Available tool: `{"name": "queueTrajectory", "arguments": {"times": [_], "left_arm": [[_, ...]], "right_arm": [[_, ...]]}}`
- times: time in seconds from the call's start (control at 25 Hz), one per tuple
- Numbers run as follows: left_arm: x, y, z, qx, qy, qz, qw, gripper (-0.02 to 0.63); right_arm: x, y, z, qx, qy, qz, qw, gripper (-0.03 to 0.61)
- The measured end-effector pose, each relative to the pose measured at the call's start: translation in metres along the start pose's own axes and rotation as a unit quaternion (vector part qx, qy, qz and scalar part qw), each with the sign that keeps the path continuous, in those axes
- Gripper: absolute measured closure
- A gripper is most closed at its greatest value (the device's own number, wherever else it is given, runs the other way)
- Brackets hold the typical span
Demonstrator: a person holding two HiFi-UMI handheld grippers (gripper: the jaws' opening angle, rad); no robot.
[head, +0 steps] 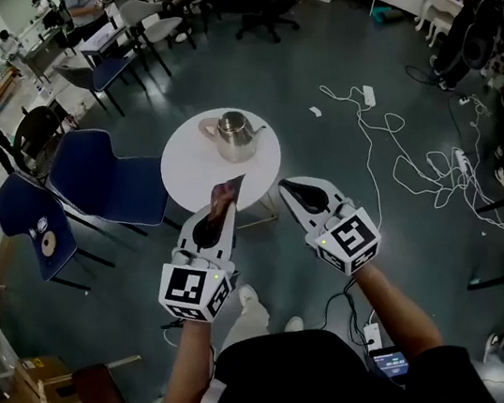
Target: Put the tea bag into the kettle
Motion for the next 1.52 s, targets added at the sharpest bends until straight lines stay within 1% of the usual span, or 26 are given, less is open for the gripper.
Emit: {"name": "queueTrajectory", "arguments": {"times": [0.36, 0.68, 1.16, 1.52], "left_arm": [[-0.037, 0.041, 0.005, -0.008, 0.004, 0.001, 1.0, 0.598], [-0.064, 0.084, 0.004, -0.001, 0.006, 0.011, 0.9999, 0.598], [-0.083, 0.165, 0.007, 0.017, 0.009, 0.028, 0.9994, 0.598], [-0.086, 0.196, 0.02, 0.026, 0.011, 0.04, 0.9988, 0.598]], "right_arm": [[-0.046, -0.031, 0.006, -0.004, 0.002, 0.007, 1.0, 0.56], [-0.09, -0.05, 0.005, -0.006, 0.009, 0.014, 1.0, 0.56], [-0.165, -0.057, 0.0, -0.003, 0.023, 0.036, 0.999, 0.56], [-0.192, -0.054, 0.008, 0.002, 0.037, 0.047, 0.998, 0.56]]}}
Point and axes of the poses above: the fingertips, and each gripper's own axes: x backward along the fingers, y to its left, z out of its underside, the point moved 6 cm from there along x, backward along the fingers
